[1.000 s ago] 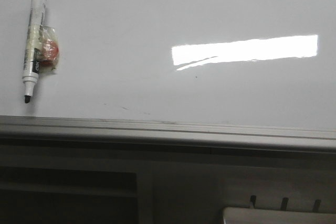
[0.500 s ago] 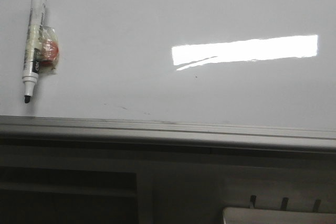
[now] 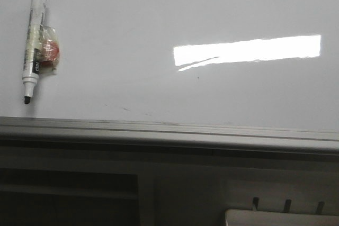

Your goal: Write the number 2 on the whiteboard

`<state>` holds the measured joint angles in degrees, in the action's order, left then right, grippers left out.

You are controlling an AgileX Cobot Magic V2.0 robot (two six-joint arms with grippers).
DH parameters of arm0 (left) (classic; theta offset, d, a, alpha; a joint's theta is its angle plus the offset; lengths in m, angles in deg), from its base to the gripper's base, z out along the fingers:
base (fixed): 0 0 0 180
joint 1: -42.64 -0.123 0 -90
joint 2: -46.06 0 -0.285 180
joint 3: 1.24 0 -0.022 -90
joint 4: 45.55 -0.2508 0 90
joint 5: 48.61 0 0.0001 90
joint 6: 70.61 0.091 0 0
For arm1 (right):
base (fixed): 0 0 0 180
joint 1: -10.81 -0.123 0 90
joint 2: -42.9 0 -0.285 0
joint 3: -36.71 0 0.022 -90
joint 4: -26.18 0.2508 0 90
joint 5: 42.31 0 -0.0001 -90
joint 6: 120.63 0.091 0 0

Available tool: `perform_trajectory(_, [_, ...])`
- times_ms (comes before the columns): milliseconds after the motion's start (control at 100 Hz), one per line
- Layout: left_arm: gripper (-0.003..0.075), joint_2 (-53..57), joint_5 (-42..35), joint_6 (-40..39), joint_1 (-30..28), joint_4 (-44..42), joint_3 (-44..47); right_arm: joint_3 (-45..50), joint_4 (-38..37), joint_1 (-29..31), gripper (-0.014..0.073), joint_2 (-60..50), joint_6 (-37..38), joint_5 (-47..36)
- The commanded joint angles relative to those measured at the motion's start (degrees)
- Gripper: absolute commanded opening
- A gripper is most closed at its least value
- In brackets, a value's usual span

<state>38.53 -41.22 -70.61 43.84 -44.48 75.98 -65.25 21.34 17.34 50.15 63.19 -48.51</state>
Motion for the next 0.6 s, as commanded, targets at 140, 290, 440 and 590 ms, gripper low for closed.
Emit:
perform_trajectory(140, [-0.002,1.5,-5.8,0.0,0.1,4.8,0.5,0.4,-0.6,0.4,-0.0071,-1.1,1.0,-1.9])
perform_trajectory(290, [-0.0021,0.8,-3.0,0.0,0.1,8.9,-1.9,-3.5,-0.5,0.4,-0.0071,0.9,3.3,3.0])
perform_trajectory(440, [-0.0021,-3.1,1.9,0.0,0.1,12.0,-8.8,-13.1,1.7,0.4,-0.0071,5.5,3.3,22.1])
perform_trajectory(590, [-0.002,-7.3,4.8,0.0,0.1,15.4,-16.9,-22.1,5.8,0.4,-0.0071,11.7,3.3,38.6])
